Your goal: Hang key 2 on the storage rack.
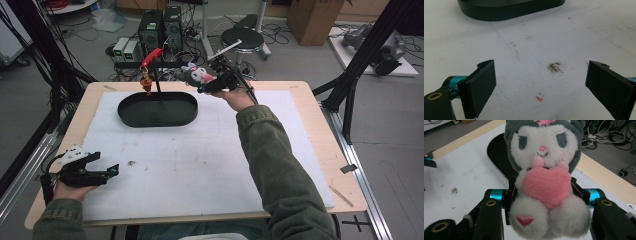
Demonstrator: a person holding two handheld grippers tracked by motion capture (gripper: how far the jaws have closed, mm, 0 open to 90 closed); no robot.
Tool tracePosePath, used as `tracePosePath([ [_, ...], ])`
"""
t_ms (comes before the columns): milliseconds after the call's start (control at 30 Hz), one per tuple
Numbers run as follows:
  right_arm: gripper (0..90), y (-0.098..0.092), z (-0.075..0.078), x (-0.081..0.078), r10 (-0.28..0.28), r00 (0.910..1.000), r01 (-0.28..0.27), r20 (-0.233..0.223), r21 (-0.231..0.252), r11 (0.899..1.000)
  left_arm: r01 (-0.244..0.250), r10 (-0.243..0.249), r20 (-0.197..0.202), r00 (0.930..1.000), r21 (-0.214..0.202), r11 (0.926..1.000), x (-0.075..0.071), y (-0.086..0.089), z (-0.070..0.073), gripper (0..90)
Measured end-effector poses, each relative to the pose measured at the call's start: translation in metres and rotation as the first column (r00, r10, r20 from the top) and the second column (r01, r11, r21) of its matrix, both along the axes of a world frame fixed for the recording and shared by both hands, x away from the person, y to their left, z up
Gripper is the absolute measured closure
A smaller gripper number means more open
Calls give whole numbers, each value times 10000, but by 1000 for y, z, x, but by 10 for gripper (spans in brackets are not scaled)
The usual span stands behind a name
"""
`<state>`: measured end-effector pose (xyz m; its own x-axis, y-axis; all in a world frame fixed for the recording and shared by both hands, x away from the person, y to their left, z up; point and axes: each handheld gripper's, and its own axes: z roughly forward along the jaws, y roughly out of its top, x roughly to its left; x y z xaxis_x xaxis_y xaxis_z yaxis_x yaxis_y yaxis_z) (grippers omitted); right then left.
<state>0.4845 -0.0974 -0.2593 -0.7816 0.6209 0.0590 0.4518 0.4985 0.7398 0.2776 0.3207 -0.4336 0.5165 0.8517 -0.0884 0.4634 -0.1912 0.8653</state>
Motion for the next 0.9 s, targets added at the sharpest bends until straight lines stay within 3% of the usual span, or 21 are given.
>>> tracePosePath([
  [367,502,17,3,16,-349,9994,351,-70,184,9992,161,-161,-52,9999,91,9998,1,-2,0,102],
  [533,501,25,2,23,-497,9986,506,-199,511,9974,159,-159,-46,9999,66,9999,0,-2,1,102],
  [767,499,37,6,34,-1219,9922,1226,-248,306,9920,214,-214,-104,9997,9,9998,2,-1,0,102],
  [900,498,35,4,40,-1400,9901,1404,-110,568,9885,210,-211,-135,9997,-57,9998,3,0,0,102],
])
